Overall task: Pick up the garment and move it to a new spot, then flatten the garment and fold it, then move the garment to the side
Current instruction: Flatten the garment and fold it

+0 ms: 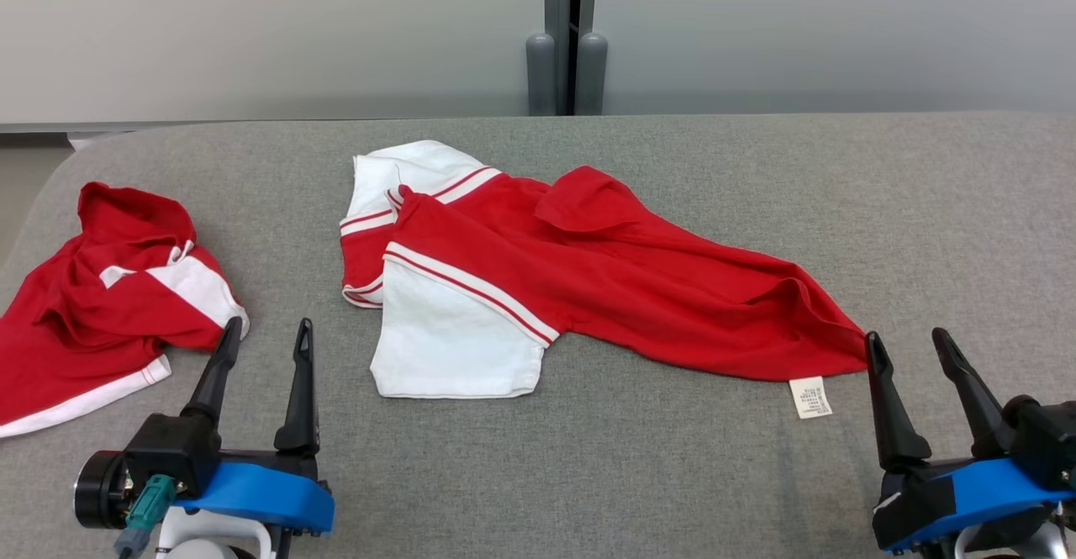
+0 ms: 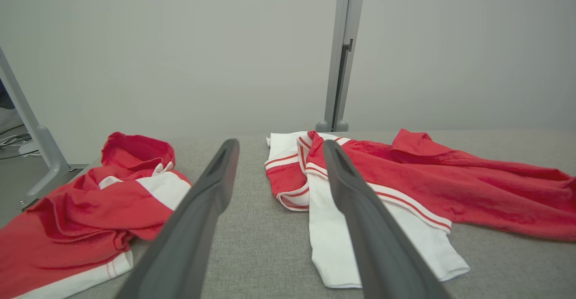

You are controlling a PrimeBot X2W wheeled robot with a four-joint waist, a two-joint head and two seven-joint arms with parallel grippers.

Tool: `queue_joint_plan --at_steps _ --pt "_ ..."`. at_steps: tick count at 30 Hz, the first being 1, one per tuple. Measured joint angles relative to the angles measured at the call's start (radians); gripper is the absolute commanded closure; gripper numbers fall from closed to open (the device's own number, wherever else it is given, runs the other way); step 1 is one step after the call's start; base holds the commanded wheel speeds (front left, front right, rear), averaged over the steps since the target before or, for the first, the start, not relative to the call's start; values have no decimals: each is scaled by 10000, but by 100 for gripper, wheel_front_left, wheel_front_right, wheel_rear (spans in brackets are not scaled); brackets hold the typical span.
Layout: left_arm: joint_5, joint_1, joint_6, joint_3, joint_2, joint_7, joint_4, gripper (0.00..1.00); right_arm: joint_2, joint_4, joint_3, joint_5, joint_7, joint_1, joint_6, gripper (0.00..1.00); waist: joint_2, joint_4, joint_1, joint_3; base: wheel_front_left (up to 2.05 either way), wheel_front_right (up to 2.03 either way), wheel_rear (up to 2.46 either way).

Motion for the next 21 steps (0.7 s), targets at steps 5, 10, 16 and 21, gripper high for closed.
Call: queue_joint_plan --at_steps 5,10,16,21 --pt "-63 96 58 -23 48 144 -117 0 -19 -100 0 0 82 15 0 0 0 11 1 -25 0 0 0" --pt "-107 125 71 -38 58 205 -155 0 -35 -169 0 17 127 46 0 0 0 14 1 15 0 0 0" --pt "-128 -179 -58 -226 109 477 -19 0 -35 -314 -25 0 196 35 0 0 0 -10 1 305 0 0 0" --pt "-364 -825 -422 -573 -36 1237 775 0 -31 -268 6 10 259 -34 0 0 2 -51 3 659 0 0 0"
